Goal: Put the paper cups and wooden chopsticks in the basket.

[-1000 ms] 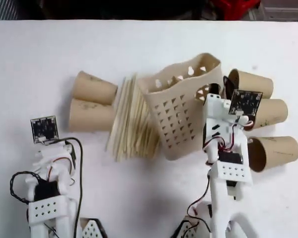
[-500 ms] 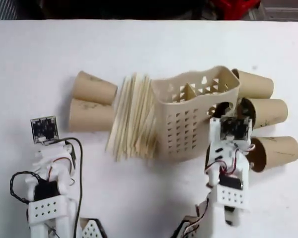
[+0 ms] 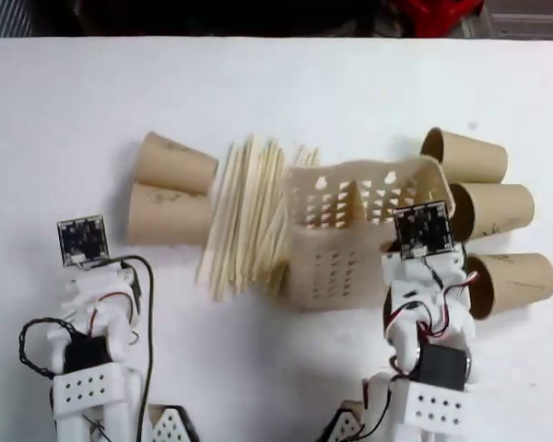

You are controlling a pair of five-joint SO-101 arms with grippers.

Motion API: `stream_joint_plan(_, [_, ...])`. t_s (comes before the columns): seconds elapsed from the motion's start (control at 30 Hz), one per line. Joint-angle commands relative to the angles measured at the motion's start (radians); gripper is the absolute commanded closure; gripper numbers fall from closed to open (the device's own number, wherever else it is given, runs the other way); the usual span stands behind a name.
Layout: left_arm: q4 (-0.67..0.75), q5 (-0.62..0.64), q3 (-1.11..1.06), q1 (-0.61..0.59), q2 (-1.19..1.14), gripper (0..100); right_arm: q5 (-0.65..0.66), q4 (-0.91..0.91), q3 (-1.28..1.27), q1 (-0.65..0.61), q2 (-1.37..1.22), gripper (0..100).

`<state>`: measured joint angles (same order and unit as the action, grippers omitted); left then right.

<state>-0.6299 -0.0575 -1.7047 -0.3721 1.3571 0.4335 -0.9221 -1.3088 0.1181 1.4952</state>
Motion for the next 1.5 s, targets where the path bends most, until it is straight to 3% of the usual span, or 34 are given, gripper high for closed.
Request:
stream_joint_plan(0.0, [0.012, 0.009, 0.005, 0.012, 0.005, 90, 0.014, -0.116, 0.049, -0.033, 0.021, 85.4])
stream_joint_plan(0.43, [0.012, 0.009, 0.005, 0.012, 0.005, 90, 0.006, -0.39, 0.146, 0.007, 0.311, 85.3])
stream_joint_plan(0.7, [0.012, 0.009, 0.005, 0.012, 0.005, 90, 0.071, -0.397, 0.209, 0.05, 0.232, 85.3])
stream_joint_plan(1.27, [0.012, 0.009, 0.005, 0.012, 0.005, 90, 0.077, -0.466, 0.279, 0.047, 0.305, 85.7])
stream_joint_plan(1.47, [0.012, 0.009, 0.005, 0.012, 0.005, 90, 0.072, -0.326, 0.118, 0.044, 0.305, 90.9])
